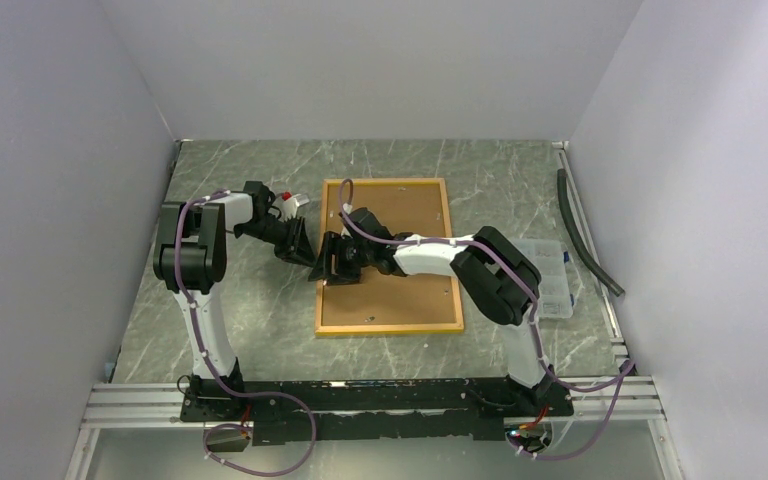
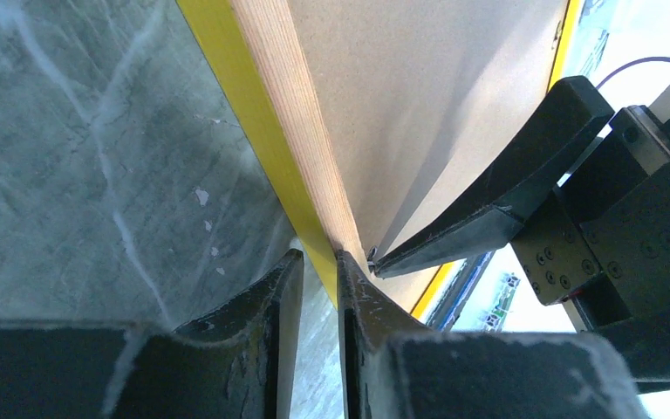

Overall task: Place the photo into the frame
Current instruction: Install the photo frame at the center of the board.

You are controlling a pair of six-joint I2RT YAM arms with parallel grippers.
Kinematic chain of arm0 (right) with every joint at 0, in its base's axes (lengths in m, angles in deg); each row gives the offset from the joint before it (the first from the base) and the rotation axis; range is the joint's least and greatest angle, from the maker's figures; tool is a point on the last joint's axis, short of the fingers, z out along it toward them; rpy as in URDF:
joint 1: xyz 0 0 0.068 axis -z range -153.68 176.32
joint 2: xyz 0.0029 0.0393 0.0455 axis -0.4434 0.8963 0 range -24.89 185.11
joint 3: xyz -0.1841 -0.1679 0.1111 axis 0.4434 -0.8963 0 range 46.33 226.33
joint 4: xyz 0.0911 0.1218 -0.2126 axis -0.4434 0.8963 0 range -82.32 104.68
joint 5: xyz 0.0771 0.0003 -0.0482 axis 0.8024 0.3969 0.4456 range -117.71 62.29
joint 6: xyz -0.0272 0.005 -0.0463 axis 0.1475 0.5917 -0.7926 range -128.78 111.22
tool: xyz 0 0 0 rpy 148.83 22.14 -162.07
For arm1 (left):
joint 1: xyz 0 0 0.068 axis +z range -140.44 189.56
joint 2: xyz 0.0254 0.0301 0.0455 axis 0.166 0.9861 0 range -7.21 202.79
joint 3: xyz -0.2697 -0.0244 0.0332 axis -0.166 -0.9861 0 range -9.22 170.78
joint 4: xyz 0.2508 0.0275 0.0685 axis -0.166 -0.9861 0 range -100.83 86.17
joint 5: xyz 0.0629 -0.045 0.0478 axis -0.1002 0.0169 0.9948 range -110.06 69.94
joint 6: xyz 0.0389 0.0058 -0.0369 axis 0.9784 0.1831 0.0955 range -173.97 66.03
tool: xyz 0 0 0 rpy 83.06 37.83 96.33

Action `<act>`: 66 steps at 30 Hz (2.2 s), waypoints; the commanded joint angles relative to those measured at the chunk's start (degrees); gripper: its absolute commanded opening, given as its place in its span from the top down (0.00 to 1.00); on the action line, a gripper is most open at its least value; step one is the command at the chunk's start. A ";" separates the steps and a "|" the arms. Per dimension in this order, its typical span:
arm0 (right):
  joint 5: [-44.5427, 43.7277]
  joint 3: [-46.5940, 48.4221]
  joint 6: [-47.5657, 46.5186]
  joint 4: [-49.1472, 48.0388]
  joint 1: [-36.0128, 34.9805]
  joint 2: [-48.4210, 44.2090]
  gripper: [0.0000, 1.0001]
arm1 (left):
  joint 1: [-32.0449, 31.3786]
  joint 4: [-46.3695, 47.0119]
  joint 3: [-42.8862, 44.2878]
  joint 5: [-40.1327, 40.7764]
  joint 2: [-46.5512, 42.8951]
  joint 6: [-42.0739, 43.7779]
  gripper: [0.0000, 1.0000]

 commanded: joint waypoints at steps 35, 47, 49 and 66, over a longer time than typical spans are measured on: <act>2.73 -1.92 -4.42 0.61 0.40 -3.64 0.41 | -0.38 -1.61 0.88 1.03 -1.67 1.56 0.81; 2.70 -0.29 -3.88 -0.39 0.55 0.23 0.42 | -0.33 -1.86 0.81 0.66 -1.85 1.69 0.85; 2.65 -0.31 -3.84 -0.87 0.71 0.53 0.43 | -0.35 -1.95 0.82 0.83 -1.84 1.75 0.85; 2.36 1.15 -4.00 -2.07 1.11 0.92 0.44 | -0.34 -1.70 0.04 0.90 -2.20 1.91 0.87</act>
